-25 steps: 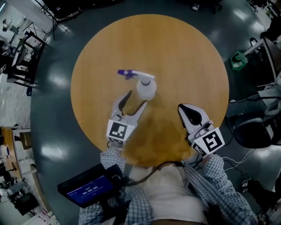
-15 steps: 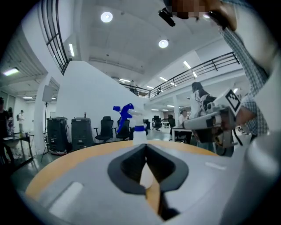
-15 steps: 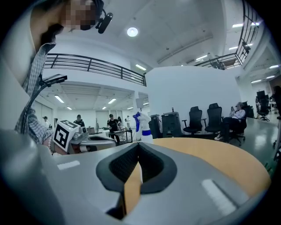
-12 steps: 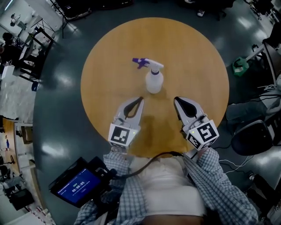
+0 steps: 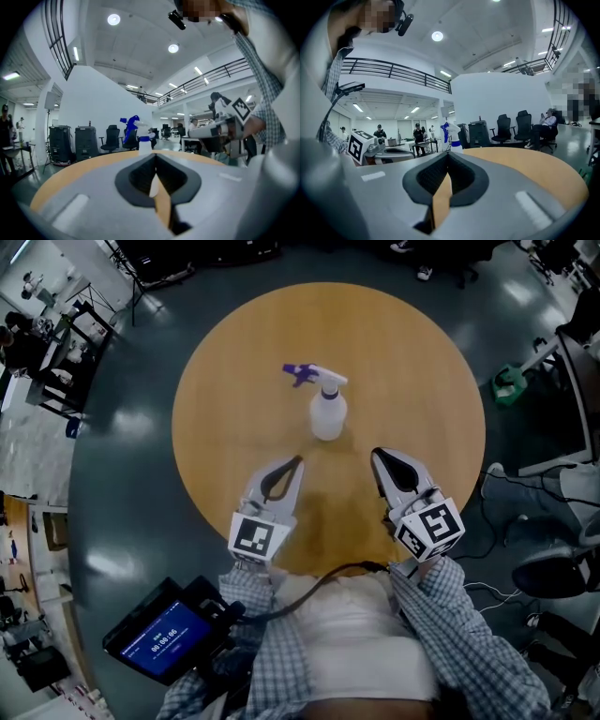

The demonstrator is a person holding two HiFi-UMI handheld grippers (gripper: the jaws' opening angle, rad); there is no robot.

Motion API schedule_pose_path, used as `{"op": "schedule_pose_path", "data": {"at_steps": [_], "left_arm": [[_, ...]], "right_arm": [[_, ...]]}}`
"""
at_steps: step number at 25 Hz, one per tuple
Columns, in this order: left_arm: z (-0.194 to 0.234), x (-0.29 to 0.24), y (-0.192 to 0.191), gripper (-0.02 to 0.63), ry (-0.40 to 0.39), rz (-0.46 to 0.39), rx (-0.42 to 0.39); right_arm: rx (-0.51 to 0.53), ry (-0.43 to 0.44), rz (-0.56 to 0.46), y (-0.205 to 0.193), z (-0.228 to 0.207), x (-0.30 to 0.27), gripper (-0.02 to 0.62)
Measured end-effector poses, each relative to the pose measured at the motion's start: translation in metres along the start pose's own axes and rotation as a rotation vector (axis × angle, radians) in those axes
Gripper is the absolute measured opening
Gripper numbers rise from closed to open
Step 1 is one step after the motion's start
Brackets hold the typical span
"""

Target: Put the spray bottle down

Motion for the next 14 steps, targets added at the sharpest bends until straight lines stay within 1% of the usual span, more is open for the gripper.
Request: {"op": "schedule_pose_path", "data": {"at_steps": [4, 7, 14], "left_arm": [[0.004, 0.001, -0.006, 0.002, 0.0, 0.002, -0.028], [0.008, 0.003, -0.005, 0.002, 0.013, 0.003, -0.018], [0.011, 0.006, -0.008, 0.002, 0.005, 0.038, -0.046]], "right_arm": [[0.0, 0.002, -0.004, 0.001, 0.0, -0.001, 0.002], [0.0, 0.003, -0.006, 0.004, -0.001, -0.001, 0.002], [0.03, -0.009, 0.005, 0.005, 0.002, 0.003, 0.002]]}}
Point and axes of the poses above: the fingertips, and each gripper's own axes: x backward along the fingers, z to its left, y out of its top, the point moved 4 cm from there along x, backward along the fingers, and after that the axes turned 3 degrees about z, right-handed, at the moved point
